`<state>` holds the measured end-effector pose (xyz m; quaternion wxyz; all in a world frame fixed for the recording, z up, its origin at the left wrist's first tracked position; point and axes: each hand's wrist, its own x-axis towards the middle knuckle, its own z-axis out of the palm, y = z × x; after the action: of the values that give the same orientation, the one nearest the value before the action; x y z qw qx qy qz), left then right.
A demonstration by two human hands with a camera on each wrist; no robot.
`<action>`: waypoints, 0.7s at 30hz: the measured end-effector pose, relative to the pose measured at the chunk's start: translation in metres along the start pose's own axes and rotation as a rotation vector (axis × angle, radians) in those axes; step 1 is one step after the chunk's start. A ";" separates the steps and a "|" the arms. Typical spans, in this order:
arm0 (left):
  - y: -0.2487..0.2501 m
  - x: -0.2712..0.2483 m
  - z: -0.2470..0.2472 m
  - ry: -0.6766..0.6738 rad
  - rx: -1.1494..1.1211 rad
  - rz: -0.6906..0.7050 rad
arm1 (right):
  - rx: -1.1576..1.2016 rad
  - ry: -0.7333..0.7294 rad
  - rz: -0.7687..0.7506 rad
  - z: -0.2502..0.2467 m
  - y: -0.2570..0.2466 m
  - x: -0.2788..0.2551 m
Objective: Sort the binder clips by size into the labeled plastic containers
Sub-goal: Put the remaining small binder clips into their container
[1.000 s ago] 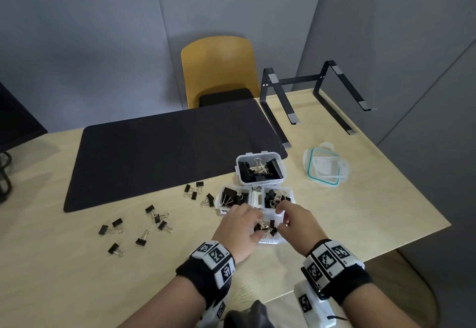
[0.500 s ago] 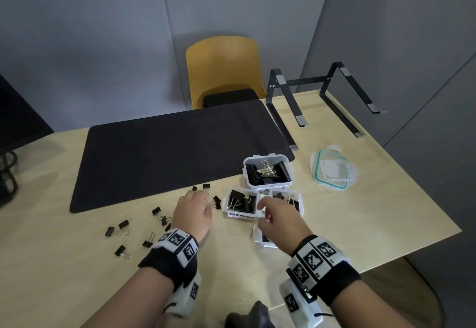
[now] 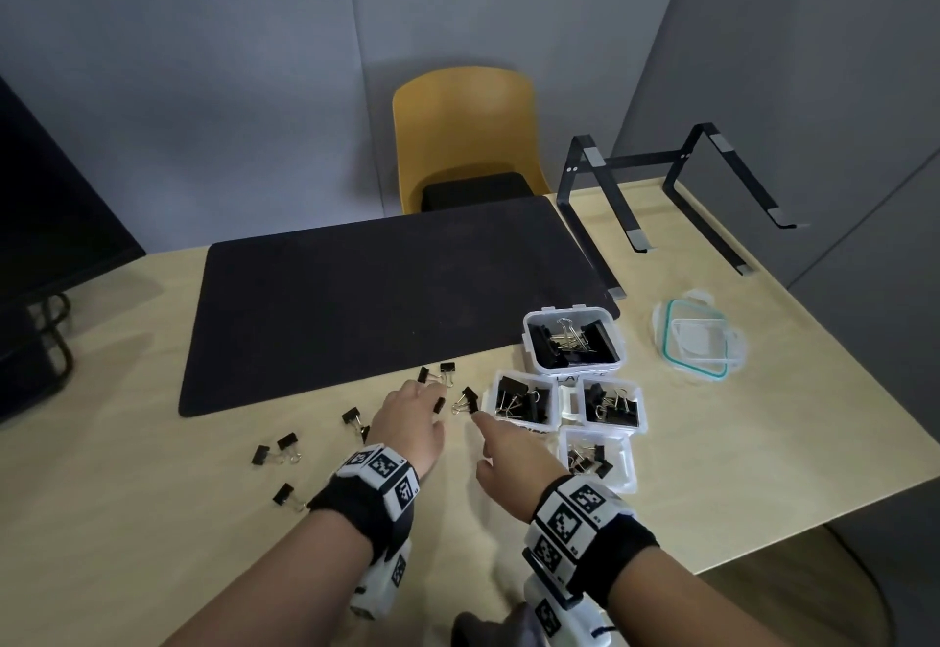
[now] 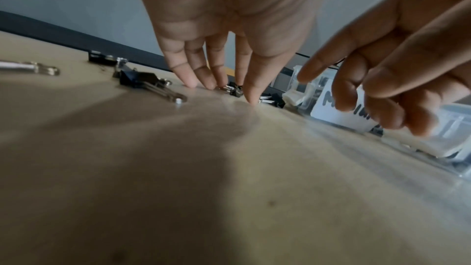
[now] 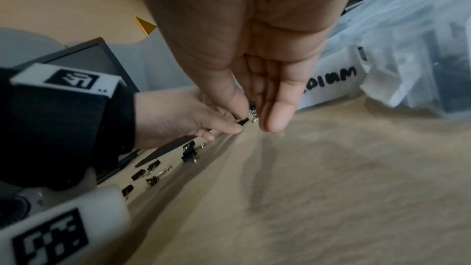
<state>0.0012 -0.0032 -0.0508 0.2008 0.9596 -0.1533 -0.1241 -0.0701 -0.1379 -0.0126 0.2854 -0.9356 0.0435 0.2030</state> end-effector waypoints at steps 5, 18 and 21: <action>-0.006 0.002 -0.001 -0.002 -0.039 0.006 | -0.106 0.020 0.065 0.011 -0.009 0.009; -0.022 0.000 -0.005 -0.040 0.013 0.067 | -0.133 0.153 0.119 0.027 -0.006 0.026; -0.025 -0.001 -0.004 -0.048 0.013 0.080 | -0.133 0.134 0.117 0.029 -0.006 0.029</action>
<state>0.0070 0.0200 -0.0578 0.1955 0.9508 -0.1970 -0.1380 -0.0529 -0.1164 -0.0428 0.2068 -0.9598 0.1037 0.1587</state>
